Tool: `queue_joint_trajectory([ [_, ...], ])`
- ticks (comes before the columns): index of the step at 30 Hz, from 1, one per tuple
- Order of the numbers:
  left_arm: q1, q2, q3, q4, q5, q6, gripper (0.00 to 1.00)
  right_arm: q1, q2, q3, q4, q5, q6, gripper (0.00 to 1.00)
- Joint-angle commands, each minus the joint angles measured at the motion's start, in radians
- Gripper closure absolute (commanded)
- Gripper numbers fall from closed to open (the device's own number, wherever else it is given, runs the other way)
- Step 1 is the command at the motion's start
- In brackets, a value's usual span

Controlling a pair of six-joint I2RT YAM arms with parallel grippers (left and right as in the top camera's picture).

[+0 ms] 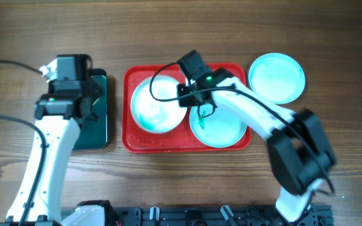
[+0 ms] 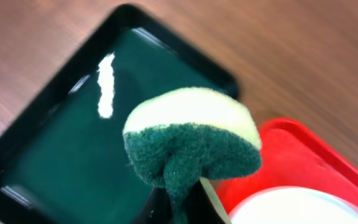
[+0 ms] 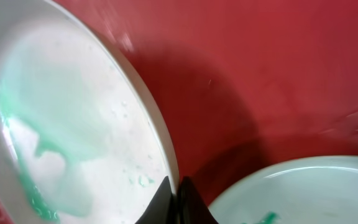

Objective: Clean dirty plates on tray and stack at the side
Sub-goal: 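Return the left gripper with the sponge to the water tray, then lift the white plate with the right gripper and stack it on the cleaned plate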

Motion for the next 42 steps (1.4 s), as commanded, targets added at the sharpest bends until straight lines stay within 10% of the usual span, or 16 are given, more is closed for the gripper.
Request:
queue_joint_trajectory([
  [1,0.126,0.024,-0.024,-0.008,0.093,-0.065,0.96,0.024,-0.168,0.003,-0.003,0.245,-0.109,0.96],
  [13,0.266,0.079,-0.027,-0.008,0.23,-0.084,0.96,0.386,-0.274,0.002,0.128,1.197,-0.639,0.96],
  [23,0.266,0.079,-0.027,-0.012,0.23,-0.084,0.96,0.492,-0.274,0.002,0.562,1.452,-1.162,0.96],
  [28,0.266,0.079,-0.027,-0.012,0.23,-0.084,0.96,0.485,-0.272,-0.048,0.536,1.444,-0.904,0.96],
  [33,0.266,0.079,-0.027,-0.012,0.237,-0.084,0.96,0.394,-0.272,-0.072,0.122,0.948,-0.212,0.96],
  [42,0.265,0.082,-0.027,-0.013,0.237,-0.084,0.96,-0.222,-0.28,-0.072,-0.164,0.386,0.5,0.96],
])
